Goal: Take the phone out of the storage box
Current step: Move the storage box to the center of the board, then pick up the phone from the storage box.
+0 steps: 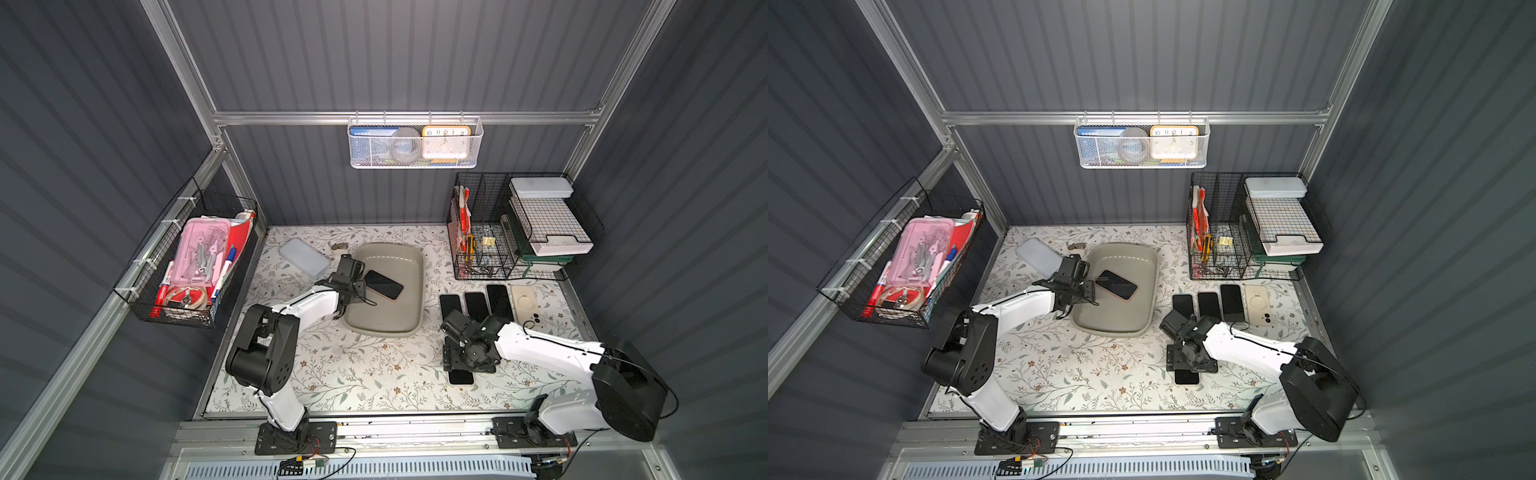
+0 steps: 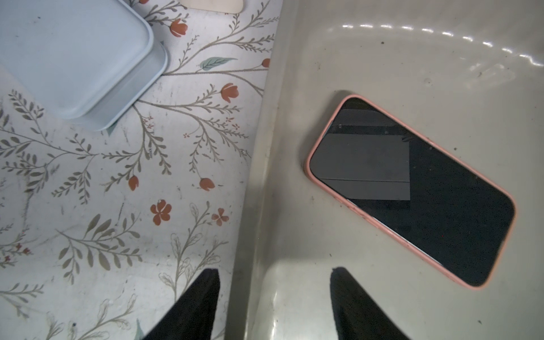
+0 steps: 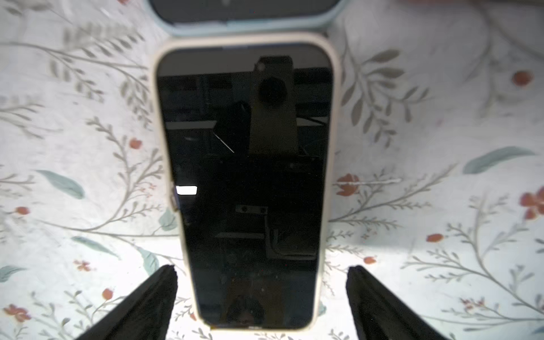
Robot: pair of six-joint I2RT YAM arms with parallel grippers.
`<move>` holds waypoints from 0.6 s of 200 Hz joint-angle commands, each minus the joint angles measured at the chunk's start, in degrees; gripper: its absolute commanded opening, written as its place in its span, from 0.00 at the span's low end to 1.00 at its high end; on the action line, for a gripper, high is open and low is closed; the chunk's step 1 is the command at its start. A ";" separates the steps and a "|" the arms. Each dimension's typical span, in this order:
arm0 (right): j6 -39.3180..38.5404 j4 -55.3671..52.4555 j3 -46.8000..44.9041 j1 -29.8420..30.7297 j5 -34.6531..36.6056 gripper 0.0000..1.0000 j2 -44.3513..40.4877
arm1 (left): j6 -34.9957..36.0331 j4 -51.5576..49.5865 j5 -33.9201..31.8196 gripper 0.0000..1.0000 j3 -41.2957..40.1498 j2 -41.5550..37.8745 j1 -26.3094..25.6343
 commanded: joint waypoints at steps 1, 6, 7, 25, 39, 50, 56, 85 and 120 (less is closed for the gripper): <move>-5.44 -3.86 5.55 1.15 5.87 0.94 -4.16 | 1.15 -0.57 0.73 0.65 0.42 0.72 0.20; -7.21 -3.76 6.49 1.26 6.18 0.94 -4.73 | 1.12 -0.57 0.76 0.65 0.46 0.70 0.13; -7.57 -3.77 6.66 1.31 6.21 0.94 -4.89 | 1.11 -0.57 0.74 0.65 0.43 0.71 0.13; -14.38 -1.64 10.51 1.44 6.40 0.93 -5.63 | 1.16 -0.49 1.05 0.65 0.42 0.73 0.13; -19.20 1.50 12.91 1.37 6.90 0.93 -4.41 | 1.08 -0.31 1.41 0.65 0.32 0.81 0.16; -22.99 4.15 15.25 1.36 7.26 0.94 -2.57 | 1.06 -0.46 1.63 0.65 0.26 0.62 0.14; -24.92 5.03 16.84 1.32 7.34 0.94 -1.17 | 1.02 -0.59 1.60 0.65 0.20 0.47 0.17; -30.59 6.78 25.11 0.55 5.97 0.94 6.35 | 0.79 -1.18 0.64 0.66 -0.03 -0.19 0.18; -32.63 10.65 32.42 -2.80 -2.82 0.87 14.68 | 0.58 -1.99 -0.41 0.59 -0.06 0.11 0.22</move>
